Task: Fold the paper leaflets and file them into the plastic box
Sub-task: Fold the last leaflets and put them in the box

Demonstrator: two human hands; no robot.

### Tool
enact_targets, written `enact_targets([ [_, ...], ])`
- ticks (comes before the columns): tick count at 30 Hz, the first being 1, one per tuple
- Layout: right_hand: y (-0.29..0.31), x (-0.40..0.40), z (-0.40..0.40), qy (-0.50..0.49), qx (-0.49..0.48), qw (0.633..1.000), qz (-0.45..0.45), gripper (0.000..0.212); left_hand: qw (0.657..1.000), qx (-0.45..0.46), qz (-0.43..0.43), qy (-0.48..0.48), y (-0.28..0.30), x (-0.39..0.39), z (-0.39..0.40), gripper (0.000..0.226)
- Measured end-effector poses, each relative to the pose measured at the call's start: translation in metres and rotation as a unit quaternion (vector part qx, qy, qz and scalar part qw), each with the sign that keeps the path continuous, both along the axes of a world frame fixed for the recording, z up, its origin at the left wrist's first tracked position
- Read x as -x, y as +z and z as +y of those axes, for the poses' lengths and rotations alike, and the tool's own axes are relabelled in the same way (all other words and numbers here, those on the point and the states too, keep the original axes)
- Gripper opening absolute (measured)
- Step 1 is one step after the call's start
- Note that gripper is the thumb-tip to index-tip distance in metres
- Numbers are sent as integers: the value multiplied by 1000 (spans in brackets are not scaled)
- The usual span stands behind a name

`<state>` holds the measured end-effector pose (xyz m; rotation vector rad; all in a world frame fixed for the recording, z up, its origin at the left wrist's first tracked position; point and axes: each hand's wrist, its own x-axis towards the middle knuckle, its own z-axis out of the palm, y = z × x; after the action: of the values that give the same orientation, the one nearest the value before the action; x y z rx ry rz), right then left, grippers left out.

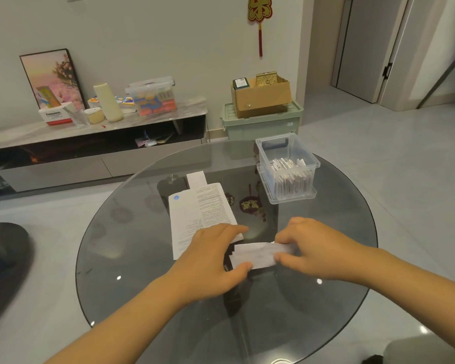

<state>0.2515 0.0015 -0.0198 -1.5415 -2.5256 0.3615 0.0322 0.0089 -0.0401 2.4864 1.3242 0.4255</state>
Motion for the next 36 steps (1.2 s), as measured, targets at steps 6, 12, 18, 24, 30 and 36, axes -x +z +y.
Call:
enact_targets([
  [6, -2, -1, 7, -23, 97, 993, 56, 9, 998, -29, 5, -57, -4, -7, 0, 56],
  [12, -7, 4, 9, -52, 64, 996, 30, 45, 998, -26, 36, -40, -8, -9, 1, 32],
  [18, -4, 6, 4, -37, 64, 997, 4, 36, 997, -8, 65, -35, 2, -16, 2, 29],
  [24, 3, 3, -14, 11, 147, 989, 30, 39, 993, 50, 58, -92, 2, -18, -5, 40],
  [30, 3, -5, -17, 17, 91, 996, 10, 23, 991, 107, 11, -82, 2, -11, -3, 37],
  [36, 4, -1, -10, -6, 65, 991, 113, 7, 988, 128, 2, -85, 7, -13, -7, 54],
])
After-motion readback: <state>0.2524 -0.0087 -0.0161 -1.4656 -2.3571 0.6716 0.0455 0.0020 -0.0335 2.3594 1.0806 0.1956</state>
